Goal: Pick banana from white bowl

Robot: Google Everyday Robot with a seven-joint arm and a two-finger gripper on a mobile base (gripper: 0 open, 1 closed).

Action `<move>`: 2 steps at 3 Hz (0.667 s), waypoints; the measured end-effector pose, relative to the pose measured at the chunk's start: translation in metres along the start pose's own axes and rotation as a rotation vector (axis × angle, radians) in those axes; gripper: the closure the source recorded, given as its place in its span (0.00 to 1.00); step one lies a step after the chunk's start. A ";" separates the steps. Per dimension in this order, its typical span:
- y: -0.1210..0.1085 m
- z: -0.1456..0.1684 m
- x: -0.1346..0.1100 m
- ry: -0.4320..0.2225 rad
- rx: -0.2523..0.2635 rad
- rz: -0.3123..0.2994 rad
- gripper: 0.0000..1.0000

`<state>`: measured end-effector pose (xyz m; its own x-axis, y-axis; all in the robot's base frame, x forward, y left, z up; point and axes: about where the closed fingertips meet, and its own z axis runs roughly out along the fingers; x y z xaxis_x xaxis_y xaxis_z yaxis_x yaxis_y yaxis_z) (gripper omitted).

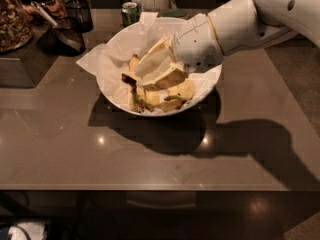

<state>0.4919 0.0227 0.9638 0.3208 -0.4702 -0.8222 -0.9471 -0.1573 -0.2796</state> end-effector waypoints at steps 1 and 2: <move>0.002 -0.013 -0.011 0.015 0.007 -0.012 0.24; 0.000 -0.034 -0.028 0.050 0.037 -0.050 0.06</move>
Offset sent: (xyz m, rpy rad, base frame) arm -0.0101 -0.0329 0.0718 -0.0617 -0.1332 -0.0479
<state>0.4831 0.0068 1.0040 0.3667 -0.5051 -0.7813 -0.9288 -0.1500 -0.3390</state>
